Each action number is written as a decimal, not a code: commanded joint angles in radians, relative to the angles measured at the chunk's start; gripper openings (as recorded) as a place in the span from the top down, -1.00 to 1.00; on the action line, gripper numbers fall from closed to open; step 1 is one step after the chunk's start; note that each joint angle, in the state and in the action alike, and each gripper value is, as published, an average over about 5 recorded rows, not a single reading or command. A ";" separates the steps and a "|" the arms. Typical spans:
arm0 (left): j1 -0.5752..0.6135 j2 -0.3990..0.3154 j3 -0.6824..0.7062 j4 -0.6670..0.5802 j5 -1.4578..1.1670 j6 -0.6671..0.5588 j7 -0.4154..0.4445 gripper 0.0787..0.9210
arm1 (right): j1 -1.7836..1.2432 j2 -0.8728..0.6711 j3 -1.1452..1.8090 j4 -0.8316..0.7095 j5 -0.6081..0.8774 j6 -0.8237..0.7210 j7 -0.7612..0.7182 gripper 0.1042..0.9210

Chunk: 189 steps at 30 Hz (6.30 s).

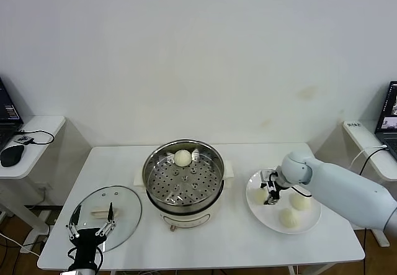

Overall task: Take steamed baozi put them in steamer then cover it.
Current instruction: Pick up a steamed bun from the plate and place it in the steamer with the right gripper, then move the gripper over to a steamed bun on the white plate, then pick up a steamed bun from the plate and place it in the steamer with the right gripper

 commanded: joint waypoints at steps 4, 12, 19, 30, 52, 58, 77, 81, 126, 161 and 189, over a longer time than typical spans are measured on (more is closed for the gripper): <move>-0.001 0.003 0.001 -0.005 0.001 0.002 0.000 -0.77 | 0.146 -0.047 -0.040 0.057 0.072 -0.009 -0.061 -0.18; -0.005 0.006 0.010 -0.009 0.001 0.003 0.000 -0.77 | 0.537 -0.062 -0.223 0.132 0.252 -0.053 -0.086 -0.20; -0.009 0.008 0.021 -0.014 0.001 0.003 0.000 -0.77 | 0.809 0.064 -0.358 0.180 0.468 -0.124 -0.039 -0.21; -0.013 0.012 0.010 -0.022 -0.003 0.005 0.000 -0.77 | 0.804 0.359 -0.397 0.189 0.701 -0.263 0.100 -0.22; -0.018 0.008 -0.009 -0.024 -0.015 -0.002 0.001 -0.77 | 0.493 0.692 -0.388 -0.163 0.674 -0.327 0.218 -0.22; -0.020 0.007 -0.011 -0.021 -0.016 -0.005 0.001 -0.77 | 0.476 0.742 -0.387 -0.203 0.671 -0.328 0.233 -0.24; -0.020 0.007 -0.011 -0.013 -0.013 -0.011 0.001 -0.77 | 0.491 0.713 -0.351 -0.199 0.640 -0.327 0.222 -0.64; -0.023 0.010 -0.009 -0.011 -0.013 -0.011 0.001 -0.77 | 0.597 0.615 -0.363 -0.082 0.650 -0.326 0.147 -0.75; 0.018 -0.015 0.049 -0.017 0.076 -0.009 -0.003 -0.77 | -0.071 -0.380 0.017 0.322 -0.092 0.045 -0.089 -0.76; 0.012 -0.017 0.037 -0.005 0.071 -0.011 -0.004 -0.77 | -0.145 -0.235 0.060 0.183 -0.057 0.015 -0.006 -0.37; 0.009 0.003 0.037 -0.016 0.063 -0.014 -0.003 -0.77 | 0.550 -0.091 -0.137 0.141 0.247 -0.015 -0.091 -0.13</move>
